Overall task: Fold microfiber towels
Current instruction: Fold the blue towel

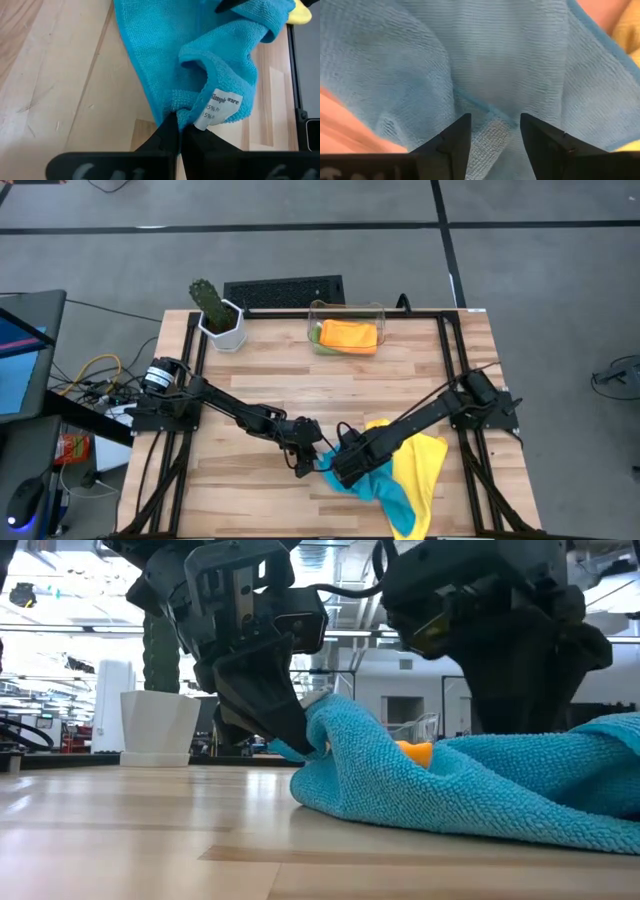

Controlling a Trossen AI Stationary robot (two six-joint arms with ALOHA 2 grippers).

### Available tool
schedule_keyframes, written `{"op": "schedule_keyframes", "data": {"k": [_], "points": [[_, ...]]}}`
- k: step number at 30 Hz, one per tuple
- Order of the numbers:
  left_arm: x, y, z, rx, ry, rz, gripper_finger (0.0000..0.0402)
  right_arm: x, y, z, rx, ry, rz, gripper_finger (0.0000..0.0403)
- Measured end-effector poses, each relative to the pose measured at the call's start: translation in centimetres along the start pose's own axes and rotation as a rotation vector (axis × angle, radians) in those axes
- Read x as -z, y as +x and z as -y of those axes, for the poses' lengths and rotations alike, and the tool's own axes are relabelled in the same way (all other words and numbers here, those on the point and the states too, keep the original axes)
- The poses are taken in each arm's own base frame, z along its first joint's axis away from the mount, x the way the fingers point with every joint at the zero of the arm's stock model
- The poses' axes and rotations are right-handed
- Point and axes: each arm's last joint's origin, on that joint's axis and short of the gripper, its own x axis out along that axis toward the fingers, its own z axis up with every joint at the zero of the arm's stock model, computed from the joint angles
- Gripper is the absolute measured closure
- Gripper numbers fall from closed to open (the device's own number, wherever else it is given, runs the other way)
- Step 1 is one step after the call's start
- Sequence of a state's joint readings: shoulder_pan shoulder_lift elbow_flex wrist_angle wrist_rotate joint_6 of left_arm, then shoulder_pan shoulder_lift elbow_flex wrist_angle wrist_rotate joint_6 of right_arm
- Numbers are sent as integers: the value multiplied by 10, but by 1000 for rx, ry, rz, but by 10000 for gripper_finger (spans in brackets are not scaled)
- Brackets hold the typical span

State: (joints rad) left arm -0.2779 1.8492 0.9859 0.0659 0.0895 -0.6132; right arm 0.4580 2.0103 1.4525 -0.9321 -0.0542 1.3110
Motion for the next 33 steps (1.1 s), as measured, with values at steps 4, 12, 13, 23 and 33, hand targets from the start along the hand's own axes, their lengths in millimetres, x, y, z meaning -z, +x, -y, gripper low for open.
{"op": "schedule_keyframes", "data": {"k": [4,12,13,23,33], "points": [[0,0,0,-1,0,-1,401,3,3,0,14,-5,-20,211],[1,0,0,-3,7,-6,401,6,1,8,100,29,-36,291],[1,0,0,-3,7,-6,401,7,1,8,99,27,-38,309],[1,0,1,38,-30,-38,401,12,-30,-9,7,-14,23,387],[-1,-52,9,-8,-120,-133,401,21,-133,2,-113,-65,328,397]]}}
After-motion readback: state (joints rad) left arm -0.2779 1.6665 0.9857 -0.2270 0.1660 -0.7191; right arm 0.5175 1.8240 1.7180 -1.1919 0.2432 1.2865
